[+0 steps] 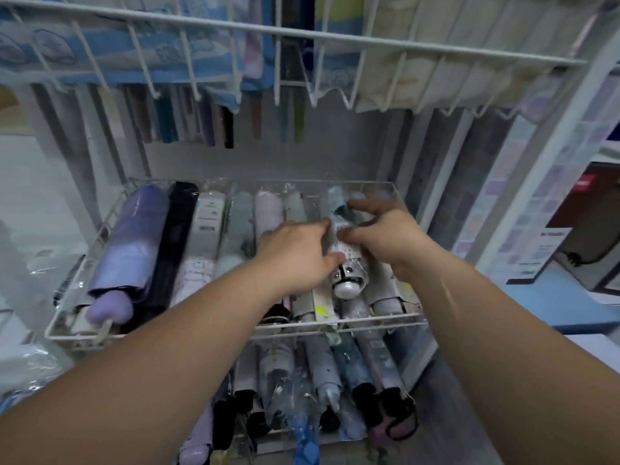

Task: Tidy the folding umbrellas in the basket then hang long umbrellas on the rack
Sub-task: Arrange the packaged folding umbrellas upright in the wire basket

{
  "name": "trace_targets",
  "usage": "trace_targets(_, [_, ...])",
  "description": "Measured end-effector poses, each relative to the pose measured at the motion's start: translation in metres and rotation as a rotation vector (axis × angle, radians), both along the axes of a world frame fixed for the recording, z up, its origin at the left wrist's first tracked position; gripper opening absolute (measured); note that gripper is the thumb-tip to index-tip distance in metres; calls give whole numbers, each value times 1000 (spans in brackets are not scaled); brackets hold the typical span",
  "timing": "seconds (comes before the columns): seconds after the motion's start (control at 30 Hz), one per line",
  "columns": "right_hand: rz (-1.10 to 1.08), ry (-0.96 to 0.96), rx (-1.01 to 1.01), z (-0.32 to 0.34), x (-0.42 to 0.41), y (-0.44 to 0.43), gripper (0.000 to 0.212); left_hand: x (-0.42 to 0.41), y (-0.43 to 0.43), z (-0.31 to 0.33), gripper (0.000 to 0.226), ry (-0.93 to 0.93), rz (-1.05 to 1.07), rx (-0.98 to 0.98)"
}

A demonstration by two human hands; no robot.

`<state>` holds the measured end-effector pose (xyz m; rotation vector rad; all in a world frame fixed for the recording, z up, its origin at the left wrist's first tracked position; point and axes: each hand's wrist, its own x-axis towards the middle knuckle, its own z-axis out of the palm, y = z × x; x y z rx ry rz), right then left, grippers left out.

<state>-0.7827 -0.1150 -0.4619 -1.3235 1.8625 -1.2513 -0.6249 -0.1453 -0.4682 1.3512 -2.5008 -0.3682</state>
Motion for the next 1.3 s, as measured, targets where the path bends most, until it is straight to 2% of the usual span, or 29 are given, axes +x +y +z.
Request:
trace_targets(0.13, [11,343,71,-19,-3,-5,56,-9,-1,-17,60,-253,6,-113])
trace_targets(0.2, [5,516,83,-22,2,-8,49,-7,-6,-23,68,-290,15,-128])
trace_targets(0.3, [-10,644,126,-23,8,-11,36,-2,-11,-28,72,-331,13,-106])
trace_targets(0.47, [29,784,221,-21,11,-13,42,12,-10,-24,57,-270,-24,-88])
trace_targets(0.57, [70,938,319,-13,10,-15,45,33,-8,-19,45,-200,-13,-169])
trace_targets(0.63, [22,1026,265,-3,13,-16,39,51,-8,-13,41,-157,29,-235])
trace_targets(0.7, [-36,954,101,7,27,-17,34,70,-11,-5,39,-129,103,-280])
trace_targets(0.77, [36,740,-11,14,56,-22,35,90,-16,1,33,-120,182,-317])
trace_targets(0.87, [186,438,-55,11,111,-37,34,126,-25,8,28,-79,315,-359])
trace_targets(0.97, [269,94,-64,0,161,-52,34,161,-33,13,34,-88,430,-386])
trace_targets(1.07, [347,-6,-83,-8,195,-61,37,182,-40,9,41,-125,492,-301])
trace_targets(1.17, [434,-101,-45,-14,215,-60,37,190,-42,3,41,-139,463,-194])
trace_targets(1.3, [451,-172,-36,-24,228,-62,35,200,-38,5,43,-92,462,-202])
